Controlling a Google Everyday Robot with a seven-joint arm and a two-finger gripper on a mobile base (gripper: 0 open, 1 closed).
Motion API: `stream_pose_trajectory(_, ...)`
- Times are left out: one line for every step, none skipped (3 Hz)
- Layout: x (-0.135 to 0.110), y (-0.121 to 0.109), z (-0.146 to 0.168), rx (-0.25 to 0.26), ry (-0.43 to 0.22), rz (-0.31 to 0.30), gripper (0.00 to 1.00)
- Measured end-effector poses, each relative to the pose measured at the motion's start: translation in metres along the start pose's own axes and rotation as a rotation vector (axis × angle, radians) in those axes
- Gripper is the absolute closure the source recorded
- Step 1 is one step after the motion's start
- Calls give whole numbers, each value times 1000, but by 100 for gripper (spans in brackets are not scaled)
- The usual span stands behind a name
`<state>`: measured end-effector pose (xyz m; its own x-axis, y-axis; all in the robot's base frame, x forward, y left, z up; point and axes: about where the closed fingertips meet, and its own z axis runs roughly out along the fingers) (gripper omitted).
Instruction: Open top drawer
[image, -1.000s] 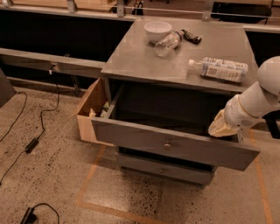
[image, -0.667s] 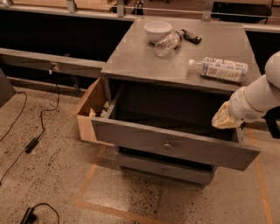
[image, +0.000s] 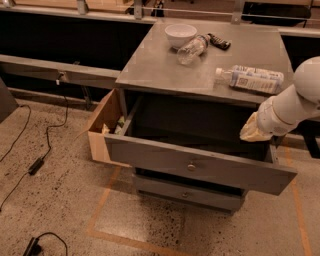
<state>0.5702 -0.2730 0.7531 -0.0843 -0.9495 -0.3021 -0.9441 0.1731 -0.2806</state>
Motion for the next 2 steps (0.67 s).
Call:
stream_pose_trajectory(3,-11,25,-11,23,-24,100)
stream_pose_trajectory(9,-20,49,-34,33,-26,100)
